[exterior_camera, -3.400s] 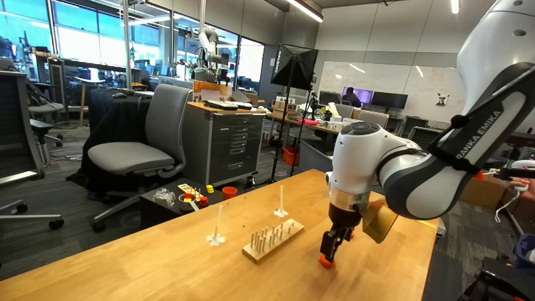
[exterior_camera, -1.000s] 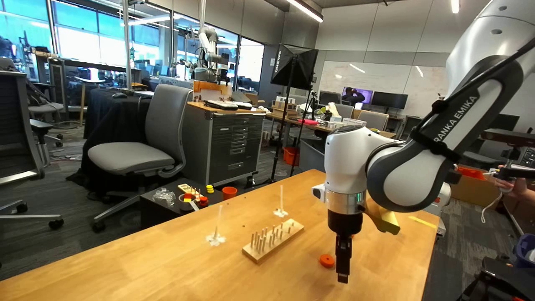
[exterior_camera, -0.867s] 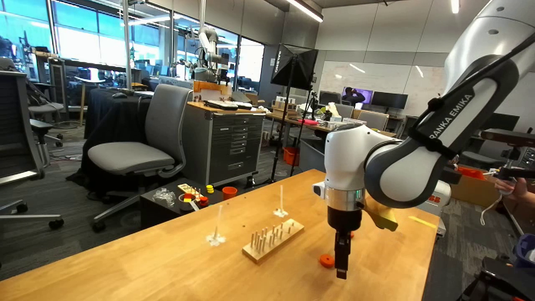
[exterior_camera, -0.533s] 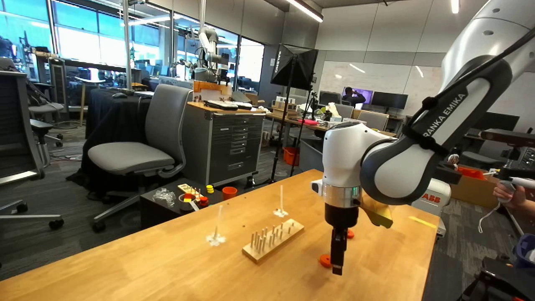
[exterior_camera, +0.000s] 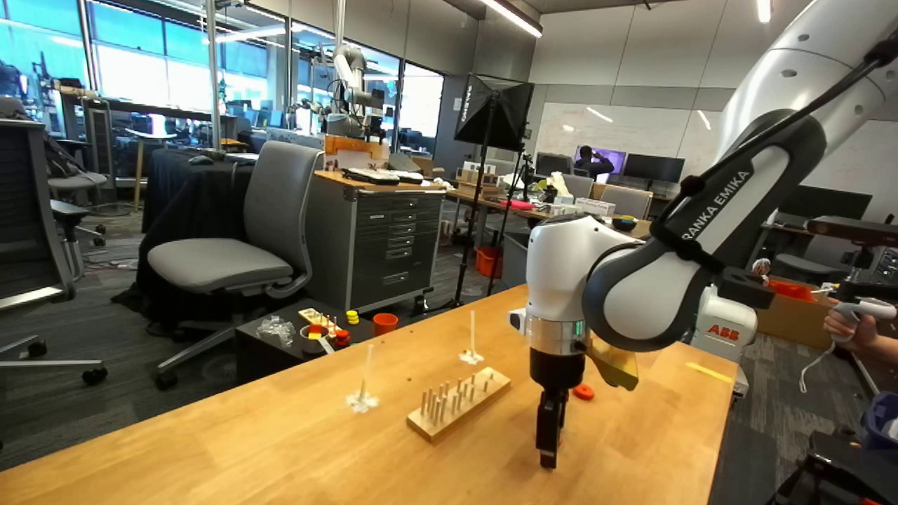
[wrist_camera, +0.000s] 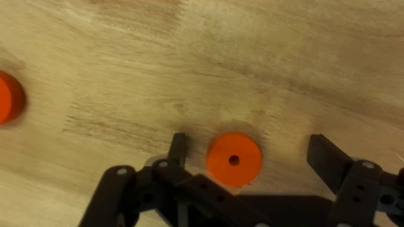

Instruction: Pick up the orange ring on the left and place it on the wooden stand

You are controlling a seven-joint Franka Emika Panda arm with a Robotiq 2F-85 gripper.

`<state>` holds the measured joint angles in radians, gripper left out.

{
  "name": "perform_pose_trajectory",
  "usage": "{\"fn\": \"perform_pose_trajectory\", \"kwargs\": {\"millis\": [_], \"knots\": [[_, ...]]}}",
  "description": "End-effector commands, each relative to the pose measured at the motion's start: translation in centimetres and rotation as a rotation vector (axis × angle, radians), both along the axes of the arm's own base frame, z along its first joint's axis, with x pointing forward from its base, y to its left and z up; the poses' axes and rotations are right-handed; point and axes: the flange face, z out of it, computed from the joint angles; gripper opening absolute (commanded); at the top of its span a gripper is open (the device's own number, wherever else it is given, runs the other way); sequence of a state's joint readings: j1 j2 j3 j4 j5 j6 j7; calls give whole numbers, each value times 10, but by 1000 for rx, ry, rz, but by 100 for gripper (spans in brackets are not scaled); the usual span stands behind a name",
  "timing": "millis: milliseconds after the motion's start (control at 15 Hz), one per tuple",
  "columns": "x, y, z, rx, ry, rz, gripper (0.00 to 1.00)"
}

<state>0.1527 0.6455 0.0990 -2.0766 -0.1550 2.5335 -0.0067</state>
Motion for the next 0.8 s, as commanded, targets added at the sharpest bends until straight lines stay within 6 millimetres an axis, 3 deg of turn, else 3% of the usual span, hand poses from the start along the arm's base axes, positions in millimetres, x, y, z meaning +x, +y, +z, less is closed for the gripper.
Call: {"fn": "perform_pose_trajectory", "kwargs": {"millis": [0,467,733], "knots": [[10,4,2,8,3,-15,74],[14,-9,17,16,24,-38,21],[13,-9,22,21,34,-56,17]]}}
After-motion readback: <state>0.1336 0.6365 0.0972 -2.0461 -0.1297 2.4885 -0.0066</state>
